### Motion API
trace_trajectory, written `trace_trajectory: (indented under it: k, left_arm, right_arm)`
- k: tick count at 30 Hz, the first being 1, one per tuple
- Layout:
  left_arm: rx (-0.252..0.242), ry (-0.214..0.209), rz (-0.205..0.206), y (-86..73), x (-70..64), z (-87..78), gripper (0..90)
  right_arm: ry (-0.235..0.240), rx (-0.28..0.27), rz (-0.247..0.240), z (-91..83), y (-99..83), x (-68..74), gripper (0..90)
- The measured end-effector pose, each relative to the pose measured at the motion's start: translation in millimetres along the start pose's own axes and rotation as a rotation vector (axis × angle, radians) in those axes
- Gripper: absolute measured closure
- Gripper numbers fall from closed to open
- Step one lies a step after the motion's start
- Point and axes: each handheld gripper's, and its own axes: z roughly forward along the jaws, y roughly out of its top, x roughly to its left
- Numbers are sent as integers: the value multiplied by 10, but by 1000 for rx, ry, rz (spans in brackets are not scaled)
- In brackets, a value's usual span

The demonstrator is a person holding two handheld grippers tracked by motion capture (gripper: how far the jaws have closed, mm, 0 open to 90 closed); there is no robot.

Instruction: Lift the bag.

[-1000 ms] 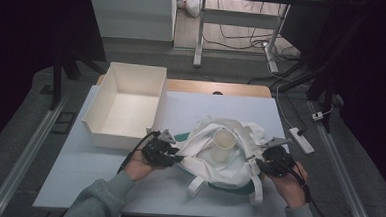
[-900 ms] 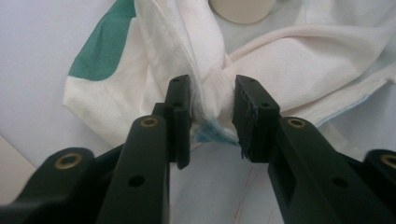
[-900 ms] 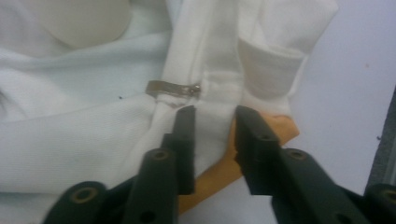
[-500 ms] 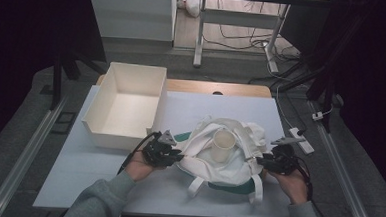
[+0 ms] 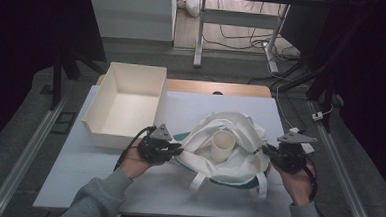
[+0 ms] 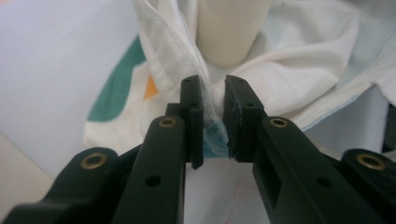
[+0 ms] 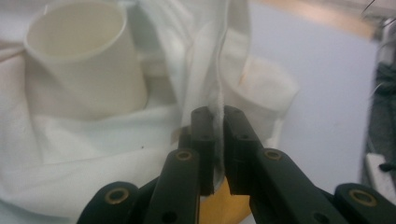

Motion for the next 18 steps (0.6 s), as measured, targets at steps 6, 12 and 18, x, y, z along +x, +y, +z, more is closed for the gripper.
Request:
trace_trajectory:
  k: [6, 12, 18]
  left_arm:
    - [-77, 12, -14, 57, 59, -225, 783]
    - [-109, 25, -22, 70, 116, -328, 787]
    - [-143, 44, -17, 100, 162, -467, 791]
  right_arm:
    - [-71, -117, -8, -261, 62, -56, 839]
    - [-97, -163, -15, -348, 78, -97, 839]
    - [-103, -197, -9, -439, 103, -149, 839]
